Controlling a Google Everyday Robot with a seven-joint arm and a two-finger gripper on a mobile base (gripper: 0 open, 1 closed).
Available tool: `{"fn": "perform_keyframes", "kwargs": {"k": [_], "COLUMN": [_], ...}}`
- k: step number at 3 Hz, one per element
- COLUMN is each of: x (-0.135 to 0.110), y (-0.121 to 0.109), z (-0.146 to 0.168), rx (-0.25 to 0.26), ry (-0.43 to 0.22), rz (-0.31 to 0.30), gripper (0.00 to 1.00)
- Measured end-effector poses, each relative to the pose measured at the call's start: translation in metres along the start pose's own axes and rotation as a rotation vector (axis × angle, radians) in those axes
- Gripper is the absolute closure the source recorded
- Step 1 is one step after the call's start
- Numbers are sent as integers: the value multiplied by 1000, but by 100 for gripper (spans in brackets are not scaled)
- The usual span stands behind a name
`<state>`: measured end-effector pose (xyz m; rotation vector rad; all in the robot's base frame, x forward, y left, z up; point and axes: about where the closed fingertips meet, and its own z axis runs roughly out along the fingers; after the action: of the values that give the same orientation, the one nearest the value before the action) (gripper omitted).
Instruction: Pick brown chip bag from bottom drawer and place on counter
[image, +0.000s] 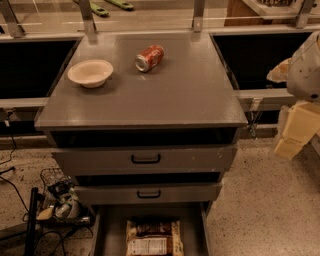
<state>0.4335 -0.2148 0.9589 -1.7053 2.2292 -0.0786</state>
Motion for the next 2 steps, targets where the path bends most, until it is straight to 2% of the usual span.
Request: {"fn": "perform_keyframes", "kwargs": {"k": [1,2], "x": [11,21], "y": [14,29], "z": [36,72], "rx": [-49,-122], "ry": [-10,-19], "rz": [20,26], "gripper": [0,0]}}
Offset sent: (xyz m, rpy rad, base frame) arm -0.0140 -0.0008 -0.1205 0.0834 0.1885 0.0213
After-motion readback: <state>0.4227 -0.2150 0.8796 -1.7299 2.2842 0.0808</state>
